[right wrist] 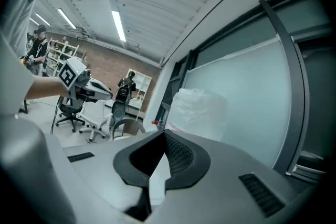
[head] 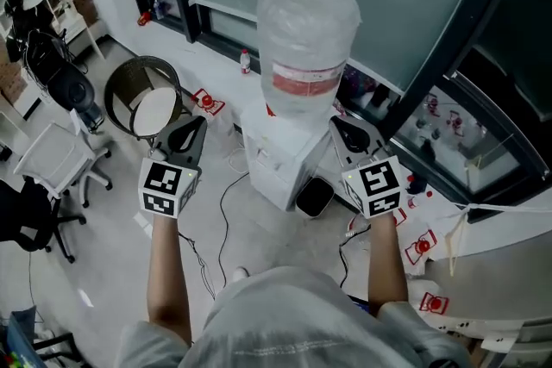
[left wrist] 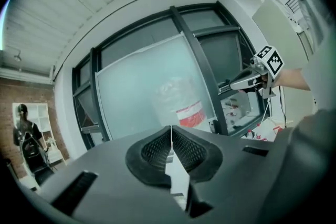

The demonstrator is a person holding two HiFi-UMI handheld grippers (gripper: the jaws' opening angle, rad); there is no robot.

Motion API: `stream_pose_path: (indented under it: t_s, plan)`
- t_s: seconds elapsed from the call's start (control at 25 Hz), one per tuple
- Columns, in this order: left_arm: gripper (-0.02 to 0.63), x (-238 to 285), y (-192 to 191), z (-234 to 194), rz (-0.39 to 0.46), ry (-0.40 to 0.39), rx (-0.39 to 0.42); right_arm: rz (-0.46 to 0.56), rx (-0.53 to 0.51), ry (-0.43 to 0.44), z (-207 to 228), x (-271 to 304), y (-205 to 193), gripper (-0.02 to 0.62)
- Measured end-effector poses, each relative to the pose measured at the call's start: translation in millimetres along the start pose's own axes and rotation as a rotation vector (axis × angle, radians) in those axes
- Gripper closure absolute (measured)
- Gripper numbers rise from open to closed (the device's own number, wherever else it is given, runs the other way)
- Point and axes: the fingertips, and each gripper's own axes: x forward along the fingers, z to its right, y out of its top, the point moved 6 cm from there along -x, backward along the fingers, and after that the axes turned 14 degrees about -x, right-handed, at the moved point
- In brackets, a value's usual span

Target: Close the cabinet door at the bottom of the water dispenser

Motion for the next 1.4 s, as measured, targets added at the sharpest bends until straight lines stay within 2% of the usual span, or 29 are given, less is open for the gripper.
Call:
stream_pose_path:
  t_s: [0.2,0.4,0.92,1.4]
  plan:
    - [0.583,-16.8,38.0,-10.0,0.087,0.027,0.052,0.087,-0.029,-0.017,5.1,3.2,33.3,0.568]
    - [0.582,-23.3,51.0,-14.2,0.113,0.031,0.085,0.123,-0.054,-0.026,7.6,7.6,50.1,0.568]
    - [0.583,-22.5,46.4,-15.9,0.09,0.022,0.138,0.049,-0.106,-0.047,4.4,17.4,41.2,0.568]
    - [0.581,-24.2,33.7,-18.3,0.067,0.013,0.118,0.008,-0.122,-0.052,2.0,12.4,28.3,0.568]
